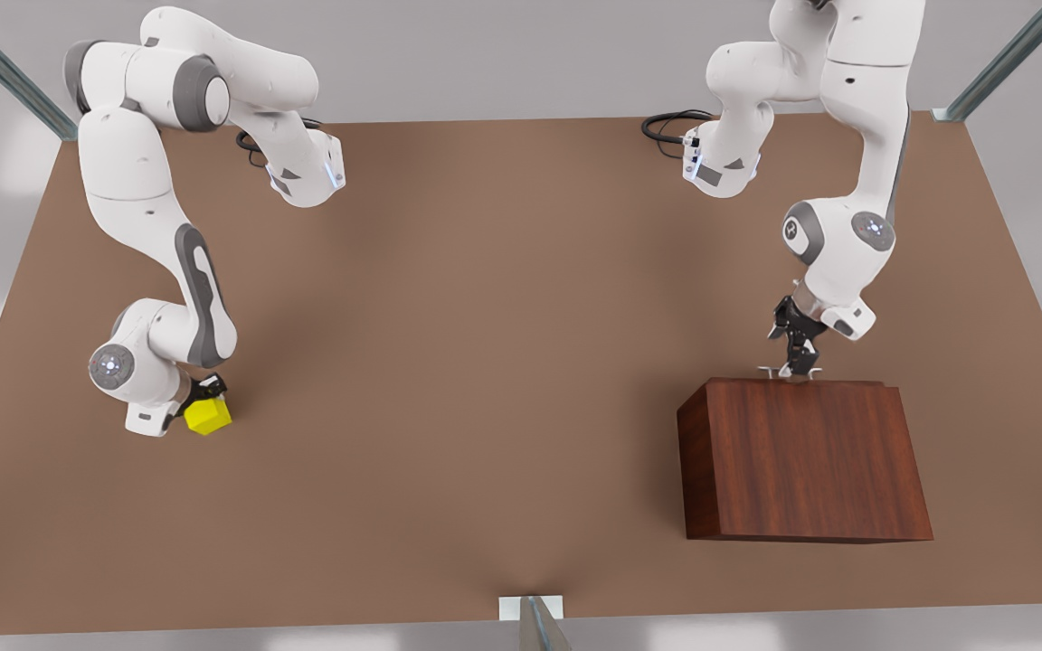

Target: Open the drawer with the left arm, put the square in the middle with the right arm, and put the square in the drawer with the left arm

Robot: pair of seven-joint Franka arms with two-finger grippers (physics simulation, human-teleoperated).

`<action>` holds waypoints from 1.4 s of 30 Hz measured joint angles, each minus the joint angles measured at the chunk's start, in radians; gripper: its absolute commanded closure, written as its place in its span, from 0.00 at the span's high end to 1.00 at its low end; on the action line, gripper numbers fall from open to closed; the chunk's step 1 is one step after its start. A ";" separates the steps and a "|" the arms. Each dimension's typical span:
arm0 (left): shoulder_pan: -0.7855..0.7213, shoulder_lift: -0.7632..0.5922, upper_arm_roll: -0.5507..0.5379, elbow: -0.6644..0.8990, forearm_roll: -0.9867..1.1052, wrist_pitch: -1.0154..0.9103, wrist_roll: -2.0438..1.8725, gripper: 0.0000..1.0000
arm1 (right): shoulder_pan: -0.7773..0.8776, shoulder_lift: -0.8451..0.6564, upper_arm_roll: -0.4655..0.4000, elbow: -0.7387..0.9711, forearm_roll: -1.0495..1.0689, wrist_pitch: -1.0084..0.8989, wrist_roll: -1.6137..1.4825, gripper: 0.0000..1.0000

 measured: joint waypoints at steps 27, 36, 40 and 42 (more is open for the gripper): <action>0.001 -0.192 0.022 -0.221 -0.001 -0.018 0.015 1.00 | 0.917 0.388 0.283 0.836 0.151 -0.318 2.305 0.58; 0.002 -0.331 0.024 -0.293 0.000 -0.086 0.017 1.00 | 0.915 0.398 0.244 0.819 0.148 -0.311 2.290 1.00; 0.001 -0.426 0.029 -0.192 0.004 -0.192 0.175 1.00 | 0.900 0.326 0.223 0.793 0.156 -0.326 2.286 1.00; -0.002 -0.374 0.029 -0.079 0.007 -0.286 0.457 1.00 | 0.841 0.158 0.221 0.658 0.153 -0.328 2.166 1.00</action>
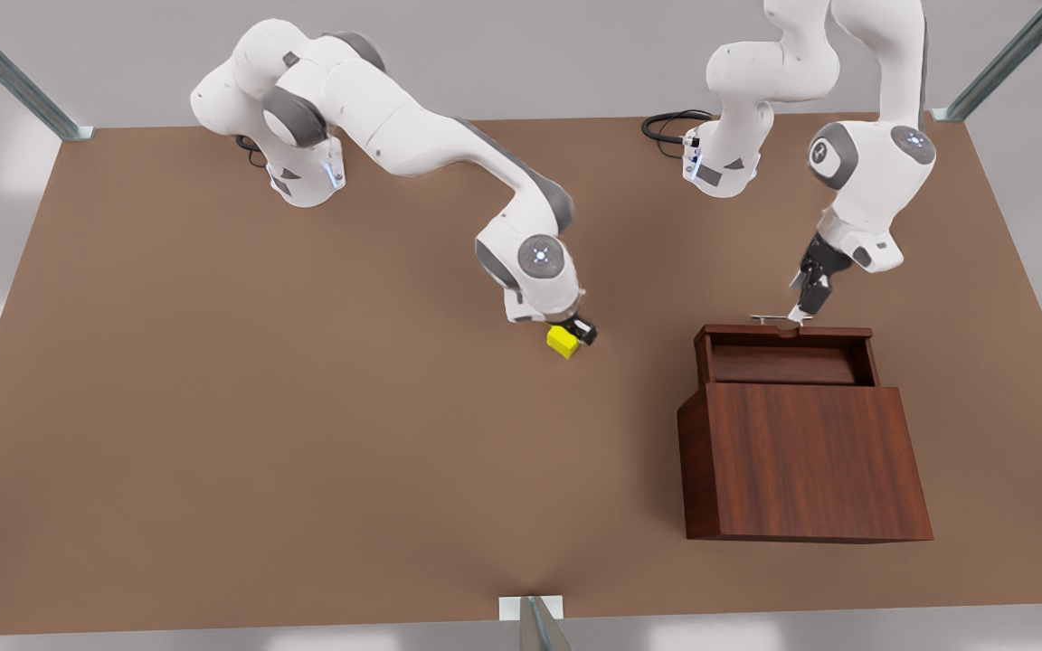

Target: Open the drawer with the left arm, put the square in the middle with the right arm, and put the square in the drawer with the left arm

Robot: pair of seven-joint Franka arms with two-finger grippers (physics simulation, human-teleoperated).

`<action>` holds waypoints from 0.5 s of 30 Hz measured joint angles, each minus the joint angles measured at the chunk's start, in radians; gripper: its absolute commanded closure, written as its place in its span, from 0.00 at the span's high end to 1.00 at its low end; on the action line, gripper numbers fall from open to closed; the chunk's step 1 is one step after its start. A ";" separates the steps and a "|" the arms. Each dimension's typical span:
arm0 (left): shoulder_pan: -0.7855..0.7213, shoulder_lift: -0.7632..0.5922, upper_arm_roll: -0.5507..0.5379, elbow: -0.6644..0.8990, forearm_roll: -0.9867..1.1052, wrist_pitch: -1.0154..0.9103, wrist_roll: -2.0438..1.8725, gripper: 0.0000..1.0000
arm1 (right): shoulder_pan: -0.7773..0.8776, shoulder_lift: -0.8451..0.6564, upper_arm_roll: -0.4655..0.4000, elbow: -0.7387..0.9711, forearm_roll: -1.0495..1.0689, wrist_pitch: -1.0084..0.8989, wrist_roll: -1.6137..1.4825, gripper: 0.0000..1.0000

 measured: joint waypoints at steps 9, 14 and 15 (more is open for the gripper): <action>-0.463 0.503 0.025 0.791 0.101 -0.527 0.401 1.00 | -0.708 -0.540 -0.095 -0.297 -0.102 -0.407 -1.418 1.00; -0.636 0.683 -0.029 0.852 0.126 -0.440 0.485 1.00 | -0.823 -0.569 -0.080 -0.277 -0.174 -0.440 -1.578 1.00; -0.659 0.696 -0.031 0.850 0.158 -0.437 0.538 1.00 | -0.847 -0.564 -0.075 -0.270 -0.184 -0.442 -1.577 1.00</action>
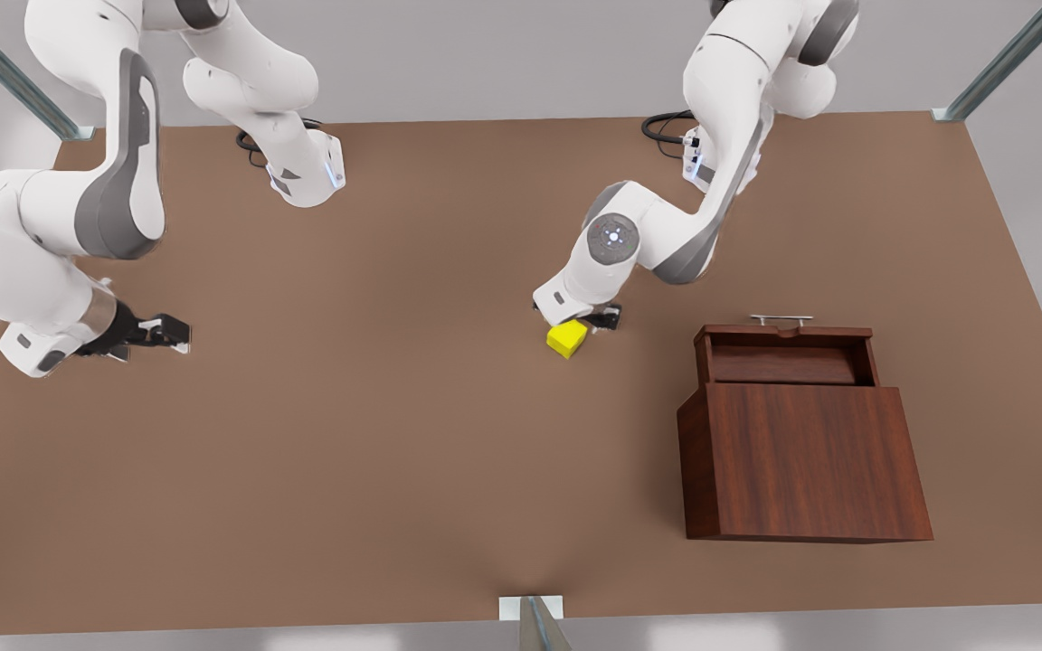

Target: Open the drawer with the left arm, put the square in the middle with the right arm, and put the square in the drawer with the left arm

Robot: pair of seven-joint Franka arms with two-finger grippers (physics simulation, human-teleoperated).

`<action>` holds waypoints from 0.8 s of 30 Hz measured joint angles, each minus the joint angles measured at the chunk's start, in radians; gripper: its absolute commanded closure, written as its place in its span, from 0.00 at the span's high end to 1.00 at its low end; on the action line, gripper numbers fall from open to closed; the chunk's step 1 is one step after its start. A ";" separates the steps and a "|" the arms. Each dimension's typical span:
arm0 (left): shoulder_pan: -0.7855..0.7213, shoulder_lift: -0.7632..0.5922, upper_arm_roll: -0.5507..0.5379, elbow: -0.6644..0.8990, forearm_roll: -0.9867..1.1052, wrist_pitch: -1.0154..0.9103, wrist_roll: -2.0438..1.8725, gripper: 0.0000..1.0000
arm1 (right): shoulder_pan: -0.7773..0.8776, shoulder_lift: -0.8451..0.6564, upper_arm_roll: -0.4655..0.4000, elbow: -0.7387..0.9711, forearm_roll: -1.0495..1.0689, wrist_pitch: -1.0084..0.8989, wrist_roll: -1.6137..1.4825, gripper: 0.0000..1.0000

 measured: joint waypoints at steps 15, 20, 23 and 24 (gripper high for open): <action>-0.084 0.142 0.000 -0.189 0.215 0.257 0.022 1.00 | -0.003 0.029 -0.030 0.135 -0.026 0.003 0.013 1.00; -0.086 0.159 0.000 -0.219 0.219 0.297 0.022 1.00 | -0.002 0.031 -0.028 0.144 -0.028 0.007 0.013 1.00; -0.084 0.186 0.001 -0.219 0.219 0.317 0.022 1.00 | -0.001 0.031 -0.027 0.144 -0.028 0.008 0.013 1.00; -0.084 0.193 0.001 -0.219 0.219 0.319 0.022 1.00 | 0.000 0.031 -0.028 0.144 -0.028 0.008 0.013 1.00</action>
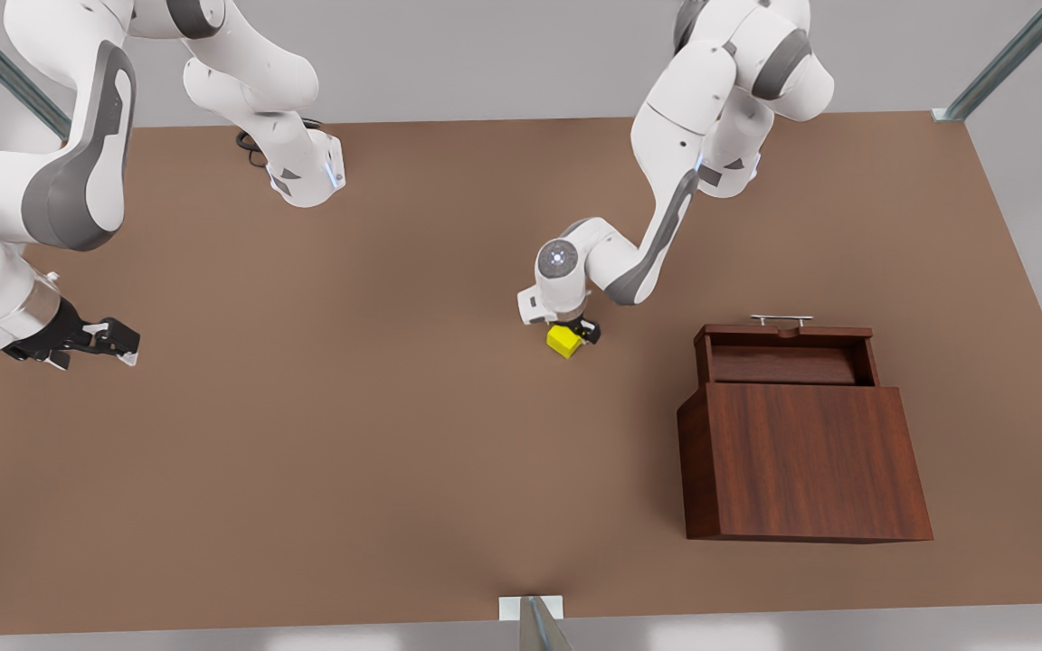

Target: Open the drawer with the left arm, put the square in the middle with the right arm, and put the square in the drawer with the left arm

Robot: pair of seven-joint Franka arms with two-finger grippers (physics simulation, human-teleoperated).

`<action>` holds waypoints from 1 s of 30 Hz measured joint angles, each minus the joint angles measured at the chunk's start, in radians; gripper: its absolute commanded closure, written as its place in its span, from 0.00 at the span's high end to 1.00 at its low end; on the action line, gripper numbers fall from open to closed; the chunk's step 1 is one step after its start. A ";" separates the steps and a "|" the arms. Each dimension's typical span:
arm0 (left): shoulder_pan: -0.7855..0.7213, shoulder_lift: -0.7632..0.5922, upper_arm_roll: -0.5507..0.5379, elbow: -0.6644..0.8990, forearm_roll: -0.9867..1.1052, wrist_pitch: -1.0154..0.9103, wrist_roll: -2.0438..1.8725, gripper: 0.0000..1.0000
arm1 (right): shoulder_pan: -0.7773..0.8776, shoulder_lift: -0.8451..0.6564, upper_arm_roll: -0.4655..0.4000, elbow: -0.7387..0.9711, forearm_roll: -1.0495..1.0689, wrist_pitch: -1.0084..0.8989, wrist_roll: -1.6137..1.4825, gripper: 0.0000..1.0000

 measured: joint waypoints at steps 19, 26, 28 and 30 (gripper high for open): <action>0.006 -0.151 0.033 0.047 0.008 -0.142 -0.003 0.61 | 0.001 0.001 0.001 0.000 -0.002 0.000 0.000 1.00; 0.008 -0.359 0.287 0.037 -0.103 -0.376 0.039 0.61 | 0.002 0.002 0.001 0.000 -0.003 0.000 0.000 1.00; 0.006 -0.390 0.369 0.032 -0.129 -0.439 0.043 0.61 | 0.002 0.002 0.001 0.000 -0.003 0.000 0.000 1.00; 0.002 -0.395 0.453 0.032 -0.154 -0.466 0.070 0.62 | 0.003 0.002 0.001 0.000 -0.003 0.000 0.000 1.00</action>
